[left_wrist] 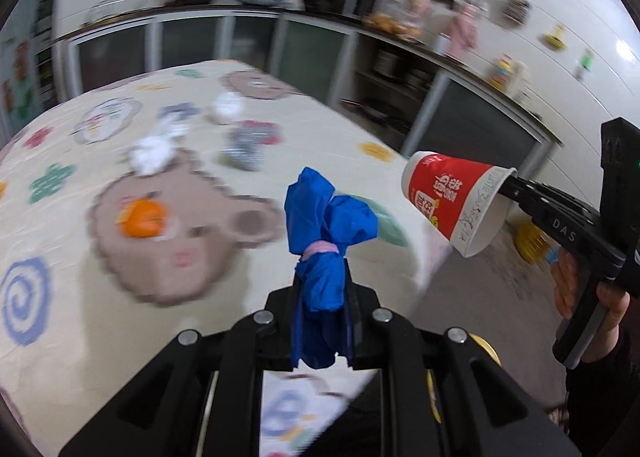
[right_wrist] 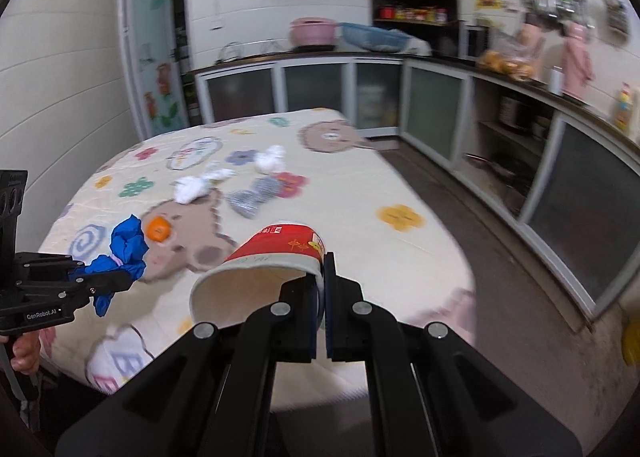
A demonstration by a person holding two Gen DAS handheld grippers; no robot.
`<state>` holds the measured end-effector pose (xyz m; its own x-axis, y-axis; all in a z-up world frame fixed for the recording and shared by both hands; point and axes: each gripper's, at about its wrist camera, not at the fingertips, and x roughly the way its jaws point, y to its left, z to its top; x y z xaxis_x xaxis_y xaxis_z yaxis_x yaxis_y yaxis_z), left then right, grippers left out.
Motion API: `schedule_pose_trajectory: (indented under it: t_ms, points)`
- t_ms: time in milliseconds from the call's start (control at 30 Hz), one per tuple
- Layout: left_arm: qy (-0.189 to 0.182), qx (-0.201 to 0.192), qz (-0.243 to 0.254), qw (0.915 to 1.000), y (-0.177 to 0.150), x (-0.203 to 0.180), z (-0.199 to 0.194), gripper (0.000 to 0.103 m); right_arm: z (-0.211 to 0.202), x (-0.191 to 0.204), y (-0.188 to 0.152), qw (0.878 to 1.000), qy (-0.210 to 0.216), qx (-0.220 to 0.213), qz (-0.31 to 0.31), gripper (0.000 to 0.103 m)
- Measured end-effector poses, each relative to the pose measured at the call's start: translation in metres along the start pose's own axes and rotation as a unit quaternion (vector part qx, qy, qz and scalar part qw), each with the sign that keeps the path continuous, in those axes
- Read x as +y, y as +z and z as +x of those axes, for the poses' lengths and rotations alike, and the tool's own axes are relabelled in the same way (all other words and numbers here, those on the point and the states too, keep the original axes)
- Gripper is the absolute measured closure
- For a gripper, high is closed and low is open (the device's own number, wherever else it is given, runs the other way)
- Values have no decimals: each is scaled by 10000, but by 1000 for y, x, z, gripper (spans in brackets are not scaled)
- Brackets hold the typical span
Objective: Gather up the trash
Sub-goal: 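Carry glove and paper cup over the yellow bin and open both tools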
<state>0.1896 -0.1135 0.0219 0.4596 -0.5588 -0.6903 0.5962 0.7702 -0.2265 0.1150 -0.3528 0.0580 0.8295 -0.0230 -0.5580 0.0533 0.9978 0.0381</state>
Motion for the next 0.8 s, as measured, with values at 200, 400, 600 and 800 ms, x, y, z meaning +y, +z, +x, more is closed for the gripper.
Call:
schedule_pose_trajectory:
  t_ms: [200, 400, 600, 800]
  points:
    - [-617, 341, 766, 9946, -7, -78, 29, 89, -56, -58, -44, 9970, -706, 22, 308, 101]
    - [-1184, 699, 1471, 9795, -24, -156, 53, 89, -105, -104, -97, 9888, -1292, 176, 728, 101]
    - [-1582, 1049, 1903, 9632, -46, -211, 73, 89, -149, -136, -157, 9753, -1774, 393, 1259, 101]
    - [-1883, 1473, 2293, 9435, -72, -260, 95, 89, -176, -159, -210, 9589, -2147, 705, 1715, 101]
